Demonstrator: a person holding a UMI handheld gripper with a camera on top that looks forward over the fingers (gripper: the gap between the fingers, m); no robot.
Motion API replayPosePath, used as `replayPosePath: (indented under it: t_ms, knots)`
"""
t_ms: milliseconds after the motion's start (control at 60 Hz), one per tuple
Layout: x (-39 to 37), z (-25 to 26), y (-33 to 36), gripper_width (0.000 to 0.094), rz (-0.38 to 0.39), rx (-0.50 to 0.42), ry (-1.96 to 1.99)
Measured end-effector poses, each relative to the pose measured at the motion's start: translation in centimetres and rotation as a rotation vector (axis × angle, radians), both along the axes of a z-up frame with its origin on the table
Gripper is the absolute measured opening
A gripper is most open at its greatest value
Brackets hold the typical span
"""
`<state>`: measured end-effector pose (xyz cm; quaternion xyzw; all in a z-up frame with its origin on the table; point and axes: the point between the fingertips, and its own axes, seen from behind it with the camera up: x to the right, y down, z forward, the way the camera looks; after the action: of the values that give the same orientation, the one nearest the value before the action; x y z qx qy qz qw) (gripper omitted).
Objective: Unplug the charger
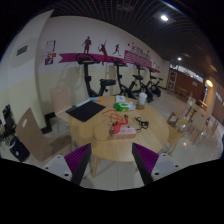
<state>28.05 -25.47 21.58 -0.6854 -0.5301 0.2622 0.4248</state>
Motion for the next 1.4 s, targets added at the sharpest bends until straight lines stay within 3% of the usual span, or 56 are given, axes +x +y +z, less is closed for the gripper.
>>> replayPosePath:
  t_ms: [183,467,750,1017,1067,1100,1183,1350,1400]
  knots:
    - [-3.2,-2.0,3.9,0.0857,-0.025,0.032,0.077]
    - [-12.0,-8.1,8.1,0.0861,-0.005,-0.003,0.187]
    - [-23.0,-14.8,12.4,0.0857,0.086,0.029,0.172]
    - [-28.1,-17.1,13.2,0.0842,0.085,-0.008,0.141]
    - [-28.7,-17.5,13.3,0.0786,0.085,-0.013,0.136]
    - [-28.9,-17.9,13.2,0.0697,0.089,-0.019,0.127]
    - [-29.0,-18.7,13.9,0.0261,0.071,-0.013,0.110]
    - [-29.1,-18.4,13.8,0.0212,0.082,-0.110,0.102]
    - [-29.4,-14.9,14.7,0.0211,0.079,-0.080,0.194]
